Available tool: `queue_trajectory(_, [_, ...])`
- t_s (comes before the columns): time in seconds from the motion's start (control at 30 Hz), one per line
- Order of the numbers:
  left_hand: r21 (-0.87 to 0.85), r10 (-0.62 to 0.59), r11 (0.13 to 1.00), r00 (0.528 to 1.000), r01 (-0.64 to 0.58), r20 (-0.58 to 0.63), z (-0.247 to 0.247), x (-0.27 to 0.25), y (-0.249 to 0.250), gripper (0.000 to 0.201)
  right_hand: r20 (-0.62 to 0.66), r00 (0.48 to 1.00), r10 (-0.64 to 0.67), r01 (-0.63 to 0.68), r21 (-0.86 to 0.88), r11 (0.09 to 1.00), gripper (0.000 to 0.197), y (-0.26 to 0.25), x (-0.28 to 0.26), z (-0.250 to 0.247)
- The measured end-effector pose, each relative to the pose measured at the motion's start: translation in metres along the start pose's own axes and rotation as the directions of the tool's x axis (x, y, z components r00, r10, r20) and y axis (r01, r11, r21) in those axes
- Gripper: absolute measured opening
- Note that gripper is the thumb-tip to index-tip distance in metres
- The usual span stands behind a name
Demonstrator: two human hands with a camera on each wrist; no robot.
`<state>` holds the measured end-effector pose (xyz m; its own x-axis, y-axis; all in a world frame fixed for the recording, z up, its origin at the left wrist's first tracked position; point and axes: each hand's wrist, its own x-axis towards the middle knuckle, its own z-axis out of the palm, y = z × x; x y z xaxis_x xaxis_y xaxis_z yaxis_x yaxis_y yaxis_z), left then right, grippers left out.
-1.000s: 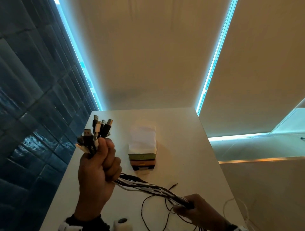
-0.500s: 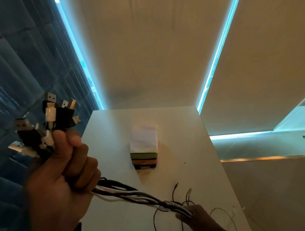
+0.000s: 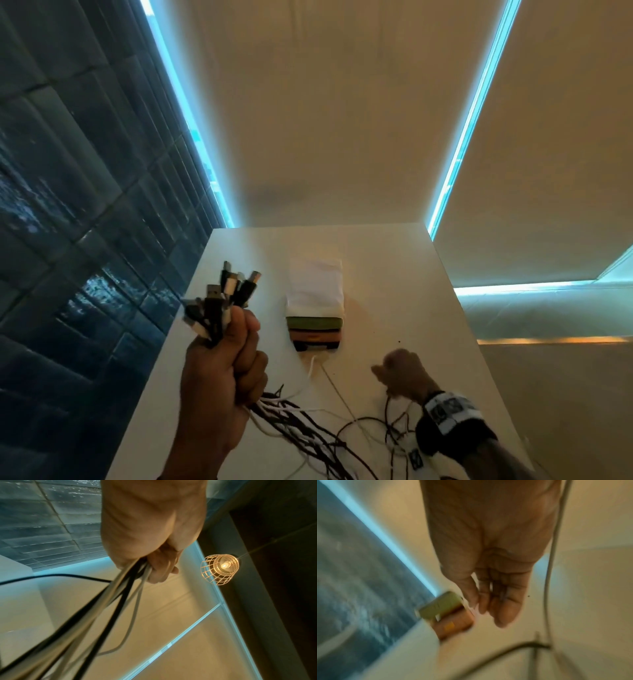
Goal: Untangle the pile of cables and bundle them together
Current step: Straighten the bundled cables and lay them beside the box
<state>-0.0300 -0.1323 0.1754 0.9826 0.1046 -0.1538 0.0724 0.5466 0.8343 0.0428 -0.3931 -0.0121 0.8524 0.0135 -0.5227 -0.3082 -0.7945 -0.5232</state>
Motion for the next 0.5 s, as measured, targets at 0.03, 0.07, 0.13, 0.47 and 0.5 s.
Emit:
queue_trajectory(0.03, [0.018, -0.016, 1.0, 1.0, 0.016, 0.006, 0.0, 0.0, -0.005, 0.029, 0.025, 0.998, 0.062, -0.056, -0.194, 0.979, 0.039, 0.005, 0.008, 0.012])
queue_trajectory(0.07, [0.05, -0.037, 0.998, 0.999, 0.036, 0.008, 0.0, 0.0, -0.01, 0.028, 0.06, 0.991, 0.117, -0.093, -0.309, 0.946, 0.05, 0.012, 0.014, 0.023])
queue_trajectory(0.13, [0.117, -0.09, 0.989, 0.996, 0.09, -0.002, 0.0, 0.002, -0.018, 0.026, 0.125, 0.978, 0.165, -0.112, -0.354, 0.929, 0.058, 0.022, 0.017, 0.04])
queue_trajectory(0.47, [0.22, -0.148, 0.961, 0.983, 0.169, -0.109, -0.005, 0.023, -0.059, 0.029, -0.129, 0.989, -0.067, 0.097, 0.241, 0.966, 0.015, -0.007, 0.022, 0.035])
queue_trajectory(0.5, [0.223, -0.145, 0.96, 0.982, 0.17, -0.124, -0.005, 0.026, -0.062, 0.029, -0.192, 0.976, -0.105, 0.169, 0.354, 0.92, 0.013, -0.019, 0.016, 0.026])
